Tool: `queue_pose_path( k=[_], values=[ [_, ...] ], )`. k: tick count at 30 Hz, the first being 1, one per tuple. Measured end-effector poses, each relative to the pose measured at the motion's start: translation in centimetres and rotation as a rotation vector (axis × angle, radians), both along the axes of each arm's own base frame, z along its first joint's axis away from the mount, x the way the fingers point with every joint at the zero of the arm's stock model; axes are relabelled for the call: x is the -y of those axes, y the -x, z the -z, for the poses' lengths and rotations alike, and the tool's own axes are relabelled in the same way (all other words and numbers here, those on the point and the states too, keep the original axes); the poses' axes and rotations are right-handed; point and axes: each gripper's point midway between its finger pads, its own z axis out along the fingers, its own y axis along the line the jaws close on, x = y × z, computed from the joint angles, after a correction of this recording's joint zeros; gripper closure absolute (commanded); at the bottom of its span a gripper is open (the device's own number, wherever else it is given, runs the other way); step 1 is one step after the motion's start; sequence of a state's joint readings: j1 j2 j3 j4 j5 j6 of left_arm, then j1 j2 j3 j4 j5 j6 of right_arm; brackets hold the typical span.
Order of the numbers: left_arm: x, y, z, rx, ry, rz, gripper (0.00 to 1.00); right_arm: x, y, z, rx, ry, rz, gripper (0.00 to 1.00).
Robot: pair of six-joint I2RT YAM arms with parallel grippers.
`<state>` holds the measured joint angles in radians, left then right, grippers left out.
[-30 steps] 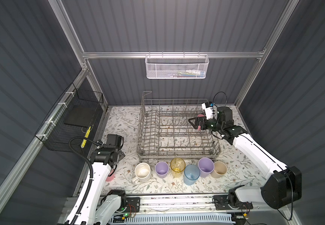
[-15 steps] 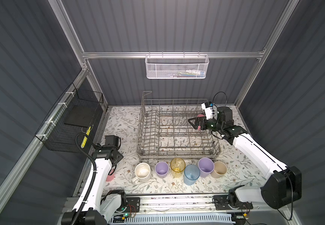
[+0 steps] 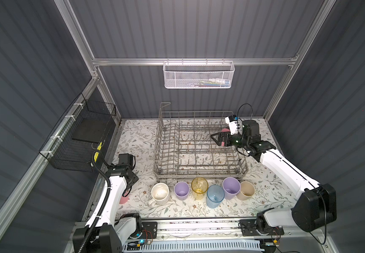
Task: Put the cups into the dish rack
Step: 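Lower the left gripper to the second pink cup and grasp it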
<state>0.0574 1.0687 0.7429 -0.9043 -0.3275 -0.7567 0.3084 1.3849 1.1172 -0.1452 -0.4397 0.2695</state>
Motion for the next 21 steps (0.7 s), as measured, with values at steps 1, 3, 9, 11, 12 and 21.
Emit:
queue_pose_path(
  k=[1, 3, 9, 11, 12, 21],
  values=[
    [0.00, 0.00, 0.14, -0.005, 0.001, 0.002, 0.47, 0.02, -0.01, 0.01, 0.000, 0.001, 0.001, 0.01],
    [0.05, -0.15, 0.23, -0.003, 0.006, 0.003, 0.51, 0.04, -0.02, 0.04, -0.001, 0.002, 0.003, 0.01],
    [0.24, -0.29, 0.26, 0.001, 0.016, 0.009, 0.66, 0.19, -0.12, 0.09, 0.000, 0.007, 0.012, 0.01],
    [0.35, -0.34, 0.28, 0.003, 0.023, 0.011, 0.72, 0.21, -0.14, 0.10, 0.000, 0.008, 0.014, 0.01],
    [0.42, -0.35, 0.30, 0.003, 0.027, 0.013, 0.76, 0.23, -0.16, 0.11, 0.000, 0.009, 0.015, 0.01],
    [0.80, -0.41, 0.28, 0.004, 0.044, 0.039, 1.00, 0.36, -0.38, 0.43, -0.014, 0.005, 0.027, 0.01]
  ],
)
